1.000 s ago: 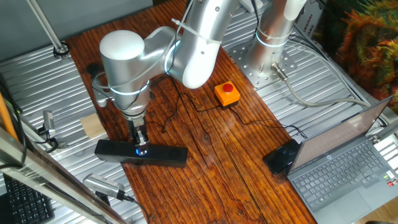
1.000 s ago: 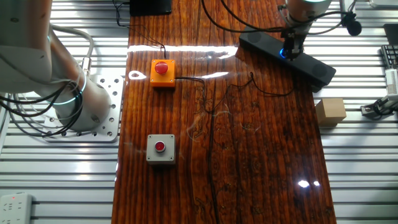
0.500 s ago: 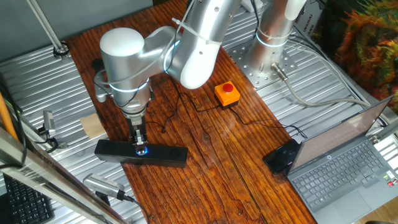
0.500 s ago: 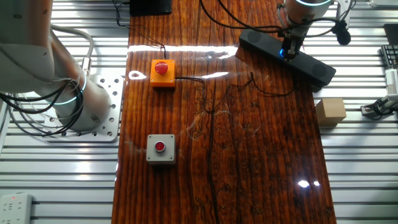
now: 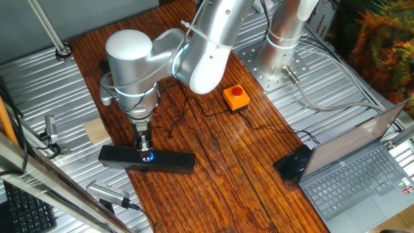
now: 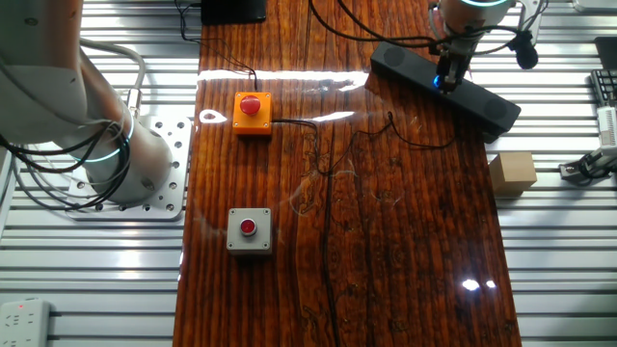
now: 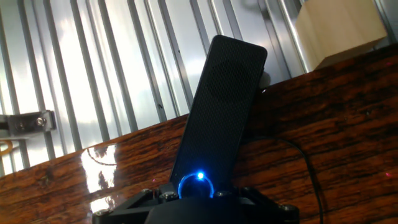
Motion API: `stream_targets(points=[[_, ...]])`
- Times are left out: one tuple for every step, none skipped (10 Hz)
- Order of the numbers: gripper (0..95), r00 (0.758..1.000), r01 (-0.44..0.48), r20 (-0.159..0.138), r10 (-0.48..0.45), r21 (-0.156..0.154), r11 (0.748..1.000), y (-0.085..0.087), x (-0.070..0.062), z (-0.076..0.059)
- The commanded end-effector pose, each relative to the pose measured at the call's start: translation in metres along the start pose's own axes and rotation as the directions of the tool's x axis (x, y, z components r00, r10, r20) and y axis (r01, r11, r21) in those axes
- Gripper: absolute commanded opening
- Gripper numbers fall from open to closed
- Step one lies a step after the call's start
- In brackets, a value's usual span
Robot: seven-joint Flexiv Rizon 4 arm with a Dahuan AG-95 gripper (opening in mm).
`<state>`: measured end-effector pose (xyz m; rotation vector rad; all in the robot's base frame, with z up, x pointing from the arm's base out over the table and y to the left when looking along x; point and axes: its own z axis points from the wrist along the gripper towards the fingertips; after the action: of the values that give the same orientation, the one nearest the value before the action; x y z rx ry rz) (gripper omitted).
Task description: Turn the knob to decrease the volume of the speaker
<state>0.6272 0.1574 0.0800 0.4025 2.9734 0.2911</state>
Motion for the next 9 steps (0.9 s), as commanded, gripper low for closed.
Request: stream_targets(points=[[19.0, 1.0, -0.002, -0.003, 0.002, -0.001, 1.0, 0.0013, -0.0014, 0.0003], [19.0, 1.0, -0.002, -0.003, 0.002, 0.001, 1.0, 0.0014, -0.0014, 0.0003], [38.0, 1.0, 0.001, -0.001, -0.001, 0.0, 1.0, 0.0014, -0.0014, 0.0003], [38.0, 1.0, 0.002, -0.001, -0.002, -0.001, 1.0, 0.0014, -0.0014, 0.0004], [38.0, 1.0, 0.004, 0.001, -0.004, -0.003, 1.0, 0.0014, -0.0014, 0.0004], [38.0, 1.0, 0.005, 0.004, -0.005, -0.004, 1.0, 0.0013, -0.0014, 0.0005], [38.0, 1.0, 0.004, 0.005, -0.004, -0.007, 1.0, 0.0013, -0.0014, 0.0006], [38.0, 1.0, 0.004, 0.005, -0.004, -0.007, 1.0, 0.0013, -0.0014, 0.0006], [38.0, 1.0, 0.004, 0.005, -0.004, -0.007, 1.0, 0.0013, -0.0014, 0.0006]])
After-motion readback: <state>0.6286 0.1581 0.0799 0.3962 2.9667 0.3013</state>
